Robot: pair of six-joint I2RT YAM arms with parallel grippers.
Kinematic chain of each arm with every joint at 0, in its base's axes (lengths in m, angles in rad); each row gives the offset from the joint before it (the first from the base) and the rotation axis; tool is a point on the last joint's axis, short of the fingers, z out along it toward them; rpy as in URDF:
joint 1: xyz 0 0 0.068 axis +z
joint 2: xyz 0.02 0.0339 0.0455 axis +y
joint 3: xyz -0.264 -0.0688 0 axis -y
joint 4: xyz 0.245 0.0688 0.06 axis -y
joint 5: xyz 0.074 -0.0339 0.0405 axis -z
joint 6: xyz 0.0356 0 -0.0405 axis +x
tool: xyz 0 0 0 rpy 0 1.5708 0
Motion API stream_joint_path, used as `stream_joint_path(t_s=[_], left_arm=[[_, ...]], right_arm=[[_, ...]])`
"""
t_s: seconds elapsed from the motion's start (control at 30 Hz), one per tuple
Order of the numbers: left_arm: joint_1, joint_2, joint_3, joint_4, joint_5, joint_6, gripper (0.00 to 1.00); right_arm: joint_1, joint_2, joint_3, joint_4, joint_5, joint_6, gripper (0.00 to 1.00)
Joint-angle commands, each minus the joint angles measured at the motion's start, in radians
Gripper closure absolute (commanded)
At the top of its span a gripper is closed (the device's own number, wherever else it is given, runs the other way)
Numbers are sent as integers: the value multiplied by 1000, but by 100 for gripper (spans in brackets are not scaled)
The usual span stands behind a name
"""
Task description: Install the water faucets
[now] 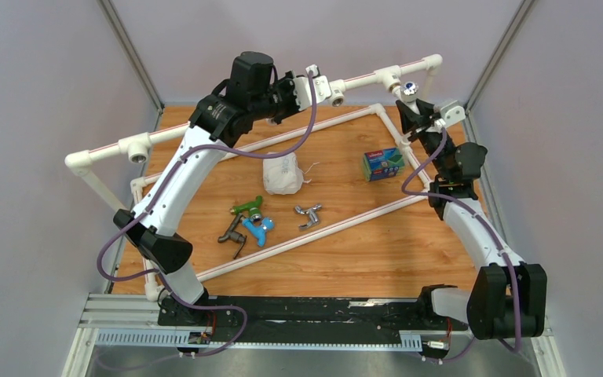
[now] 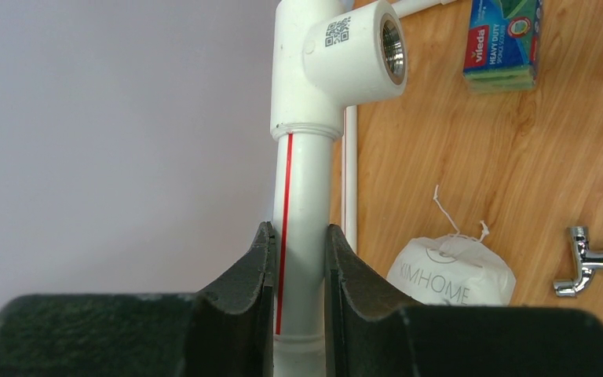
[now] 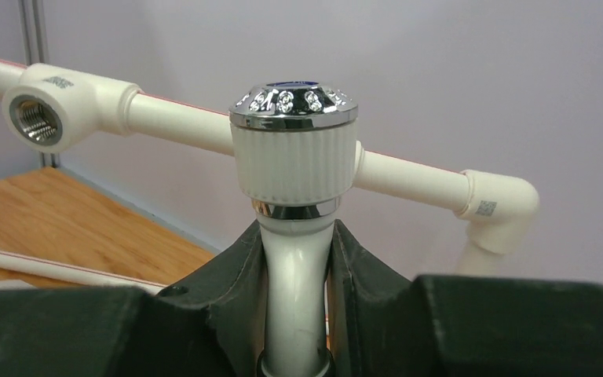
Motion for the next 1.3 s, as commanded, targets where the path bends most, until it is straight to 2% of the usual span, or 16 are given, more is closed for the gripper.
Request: stream_joint_path(t_s=[0.0, 0.2, 0.63, 0.87, 1.27], left_arm=[[-9, -23, -34, -126, 116, 4, 100], [-9, -23, -34, -120, 126, -5, 100], [-9, -36, -51, -101, 124, -16, 100], [-11, -45, -62, -86, 132, -22, 100], [-9, -51, -74, -74, 129, -27, 100]], right_arm=[[-3, 19, 0, 58, 151, 274, 100], [10, 31, -36, 120, 263, 473, 100], [114, 58, -62, 68, 605, 949, 100], [140, 71, -45, 20, 660, 1266, 100], [175, 55, 75, -270, 703, 1618, 100]])
